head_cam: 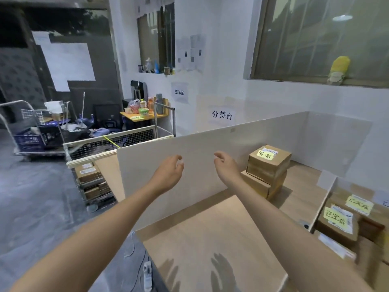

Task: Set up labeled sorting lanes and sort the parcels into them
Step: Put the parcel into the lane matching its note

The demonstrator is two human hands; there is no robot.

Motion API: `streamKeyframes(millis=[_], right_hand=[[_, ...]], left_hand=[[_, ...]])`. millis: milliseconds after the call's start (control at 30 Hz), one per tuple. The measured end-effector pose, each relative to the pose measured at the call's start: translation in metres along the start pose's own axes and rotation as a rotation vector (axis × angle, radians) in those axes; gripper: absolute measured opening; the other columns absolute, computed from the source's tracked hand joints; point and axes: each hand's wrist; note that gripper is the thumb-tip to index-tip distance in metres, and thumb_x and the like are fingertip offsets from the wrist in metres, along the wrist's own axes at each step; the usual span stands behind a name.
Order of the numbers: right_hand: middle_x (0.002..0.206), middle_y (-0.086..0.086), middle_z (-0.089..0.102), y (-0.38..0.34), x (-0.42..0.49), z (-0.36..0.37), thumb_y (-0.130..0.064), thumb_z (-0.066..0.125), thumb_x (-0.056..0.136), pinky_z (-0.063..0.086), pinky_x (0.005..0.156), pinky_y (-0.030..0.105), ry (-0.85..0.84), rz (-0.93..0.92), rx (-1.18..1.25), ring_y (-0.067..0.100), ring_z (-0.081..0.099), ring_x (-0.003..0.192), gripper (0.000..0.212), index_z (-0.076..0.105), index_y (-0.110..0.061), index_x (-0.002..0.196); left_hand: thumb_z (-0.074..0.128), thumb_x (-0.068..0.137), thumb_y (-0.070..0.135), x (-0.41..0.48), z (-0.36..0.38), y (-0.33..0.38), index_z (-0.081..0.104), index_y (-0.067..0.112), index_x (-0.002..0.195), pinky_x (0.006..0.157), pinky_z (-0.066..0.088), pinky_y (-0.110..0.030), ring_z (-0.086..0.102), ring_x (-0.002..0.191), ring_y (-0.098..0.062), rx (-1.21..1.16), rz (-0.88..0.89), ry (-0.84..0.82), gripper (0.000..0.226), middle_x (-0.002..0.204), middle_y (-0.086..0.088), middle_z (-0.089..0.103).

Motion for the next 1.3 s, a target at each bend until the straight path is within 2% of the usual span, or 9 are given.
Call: streamKeyframes(millis=[167, 267, 367, 500, 633, 867, 1033, 1133, 1300], right_hand=[[0.130, 0.004, 0.058, 0.011, 0.039, 0.005, -0.021, 0.042, 0.096, 0.041, 0.103, 0.037, 0.045, 0.073, 0.014, 0.023, 0.052, 0.121, 0.035, 0.056, -0.017, 0.128], [0.130, 0.003, 0.058, 0.017, 0.048, 0.001, -0.022, 0.041, 0.097, 0.041, 0.103, 0.037, 0.058, 0.083, 0.006, 0.022, 0.052, 0.121, 0.034, 0.056, -0.017, 0.127], [0.129, 0.005, 0.058, 0.028, 0.053, -0.012, -0.017, 0.041, 0.097, 0.039, 0.097, 0.029, 0.096, 0.102, 0.012, 0.021, 0.052, 0.120, 0.035, 0.056, -0.013, 0.128], [0.127, 0.005, 0.059, 0.047, 0.057, -0.034, -0.017, 0.042, 0.096, 0.042, 0.101, 0.034, 0.186, 0.141, -0.014, 0.021, 0.053, 0.119, 0.035, 0.057, -0.013, 0.127], [0.122, 0.002, 0.061, 0.073, 0.063, -0.058, -0.017, 0.042, 0.097, 0.042, 0.089, 0.028, 0.276, 0.202, -0.052, 0.018, 0.057, 0.105, 0.033, 0.058, -0.015, 0.125], [0.134, 0.004, 0.054, 0.117, 0.087, -0.092, -0.022, 0.038, 0.102, 0.042, 0.090, 0.028, 0.420, 0.373, -0.098, 0.022, 0.050, 0.120, 0.033, 0.054, -0.019, 0.130], [0.128, 0.002, 0.058, 0.144, 0.110, -0.106, -0.017, 0.038, 0.101, 0.042, 0.084, 0.025, 0.499, 0.431, -0.097, 0.012, 0.049, 0.105, 0.031, 0.056, -0.016, 0.127], [0.125, 0.003, 0.059, 0.164, 0.126, -0.111, -0.013, 0.037, 0.100, 0.036, 0.083, 0.021, 0.521, 0.466, -0.113, 0.011, 0.048, 0.103, 0.031, 0.057, -0.013, 0.124], [0.124, 0.003, 0.058, 0.186, 0.147, -0.113, -0.013, 0.037, 0.099, 0.036, 0.084, 0.023, 0.551, 0.522, -0.083, 0.015, 0.051, 0.108, 0.031, 0.058, -0.012, 0.122]], left_hand=[[0.036, 0.101, 0.025, 0.040, 0.018, -0.008, 0.046, 0.004, 0.134, 0.105, 0.032, -0.032, 0.044, 0.127, -0.026, -0.019, 0.010, -0.049, 0.040, 0.136, -0.014, 0.050], [0.037, 0.101, 0.025, 0.058, 0.031, -0.011, 0.046, 0.003, 0.133, 0.106, 0.032, -0.033, 0.044, 0.127, -0.026, -0.034, 0.028, -0.078, 0.040, 0.136, -0.015, 0.050], [0.038, 0.101, 0.024, 0.077, 0.045, -0.005, 0.047, 0.002, 0.132, 0.105, 0.033, -0.034, 0.045, 0.126, -0.027, -0.052, 0.060, -0.102, 0.039, 0.135, -0.016, 0.051], [0.038, 0.101, 0.022, 0.104, 0.071, 0.011, 0.047, 0.001, 0.132, 0.103, 0.032, -0.033, 0.045, 0.125, -0.029, -0.084, 0.119, -0.148, 0.038, 0.135, -0.018, 0.050], [0.037, 0.101, 0.022, 0.132, 0.103, 0.030, 0.048, -0.001, 0.131, 0.103, 0.032, -0.034, 0.045, 0.126, -0.029, -0.108, 0.196, -0.203, 0.039, 0.134, -0.019, 0.051], [0.039, 0.100, 0.022, 0.190, 0.162, 0.057, 0.049, 0.000, 0.128, 0.100, 0.033, -0.033, 0.046, 0.123, -0.030, -0.170, 0.279, -0.314, 0.037, 0.130, -0.020, 0.053], [0.037, 0.100, 0.020, 0.225, 0.201, 0.072, 0.050, 0.000, 0.125, 0.096, 0.034, -0.033, 0.047, 0.120, -0.030, -0.188, 0.341, -0.383, 0.034, 0.127, -0.019, 0.054], [0.037, 0.100, 0.018, 0.250, 0.228, 0.077, 0.051, 0.001, 0.121, 0.092, 0.036, -0.033, 0.049, 0.117, -0.030, -0.228, 0.333, -0.434, 0.031, 0.124, -0.018, 0.056], [0.036, 0.099, 0.017, 0.272, 0.260, 0.080, 0.050, 0.004, 0.127, 0.094, 0.036, -0.032, 0.050, 0.117, -0.029, -0.335, 0.249, -0.483, 0.034, 0.127, -0.016, 0.057]])
Point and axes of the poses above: each hand's wrist, its own x-axis towards the middle knuckle, its own z-axis out of the palm, y = z × x
